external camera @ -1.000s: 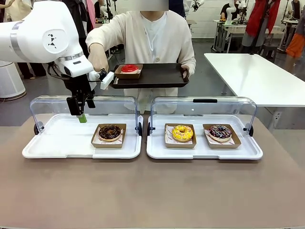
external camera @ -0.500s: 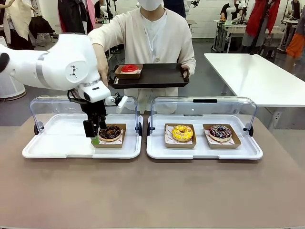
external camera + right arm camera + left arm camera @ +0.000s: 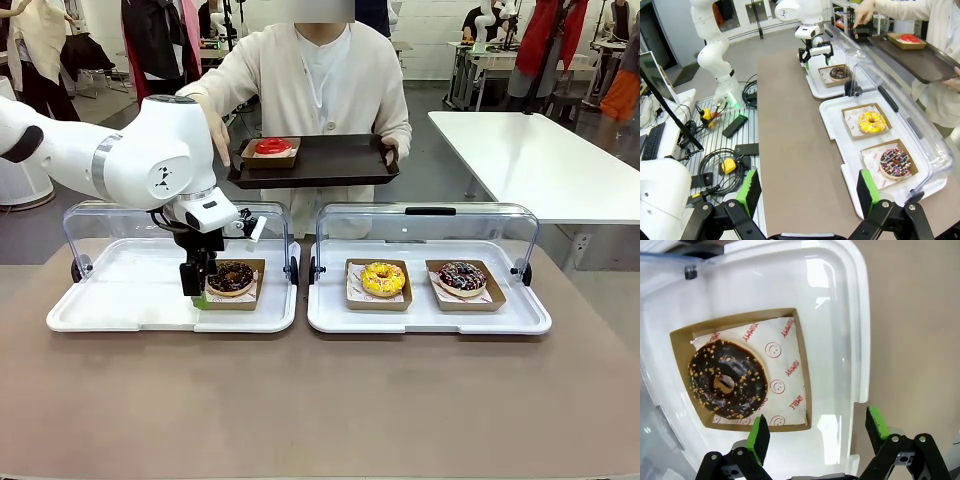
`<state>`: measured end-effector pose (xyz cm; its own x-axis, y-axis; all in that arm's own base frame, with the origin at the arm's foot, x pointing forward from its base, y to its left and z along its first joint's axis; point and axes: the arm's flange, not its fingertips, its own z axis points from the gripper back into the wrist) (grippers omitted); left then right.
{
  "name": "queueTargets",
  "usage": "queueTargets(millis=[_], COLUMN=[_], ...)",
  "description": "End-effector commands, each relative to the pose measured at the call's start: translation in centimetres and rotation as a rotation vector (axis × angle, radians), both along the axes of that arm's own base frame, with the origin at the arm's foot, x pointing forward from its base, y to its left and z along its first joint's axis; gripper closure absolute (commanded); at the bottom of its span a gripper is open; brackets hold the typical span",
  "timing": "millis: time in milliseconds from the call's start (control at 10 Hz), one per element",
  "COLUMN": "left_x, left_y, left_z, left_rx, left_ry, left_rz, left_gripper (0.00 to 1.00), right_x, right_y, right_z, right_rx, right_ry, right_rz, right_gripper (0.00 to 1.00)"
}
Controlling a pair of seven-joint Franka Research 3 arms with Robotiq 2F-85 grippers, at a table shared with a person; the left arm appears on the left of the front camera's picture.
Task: Provide the desired donut to the person.
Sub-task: Pick up and lift the Paper togo box containing the Donut pointed at by the person.
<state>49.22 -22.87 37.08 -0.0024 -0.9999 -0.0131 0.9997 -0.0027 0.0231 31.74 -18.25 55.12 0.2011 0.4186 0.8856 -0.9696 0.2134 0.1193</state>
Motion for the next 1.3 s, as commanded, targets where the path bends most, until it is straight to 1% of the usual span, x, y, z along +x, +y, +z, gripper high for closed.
queueTargets(millis=[0, 300, 500, 800, 1000, 1200], left_x=[0.8, 1.9, 1.8, 1.7, 1.7, 1.2], left_y=[0.7, 2.1, 2.3, 2.4, 2.5, 2.3], left_z=[-0.9, -2.1, -2.7, -2.7, -2.5, -3.0], left_rx=[-0.013, -0.076, -0.080, -0.074, -0.053, -0.022], left_ry=[-0.009, 0.005, 0.012, 0.014, 0.001, -0.025], left_rz=[-0.017, -0.056, -0.040, -0.025, -0.020, 0.005], left_gripper=[0.00, 0.00, 0.00, 0.00, 0.00, 0.00], right_x=[0.0, 0.0, 0.0, 0.0, 0.0, 0.0], right_y=[0.1, 0.1, 0.1, 0.1, 0.1, 0.1], right_z=[0.0, 0.0, 0.0, 0.0, 0.0, 0.0], right_rx=[0.011, 0.011, 0.011, 0.011, 0.011, 0.011], right_ry=[-0.005, -0.005, -0.005, -0.005, -0.005, -0.005], right_rz=[0.004, 0.004, 0.004, 0.004, 0.004, 0.004], right_gripper=[0.00, 0.00, 0.00, 0.00, 0.00, 0.00])
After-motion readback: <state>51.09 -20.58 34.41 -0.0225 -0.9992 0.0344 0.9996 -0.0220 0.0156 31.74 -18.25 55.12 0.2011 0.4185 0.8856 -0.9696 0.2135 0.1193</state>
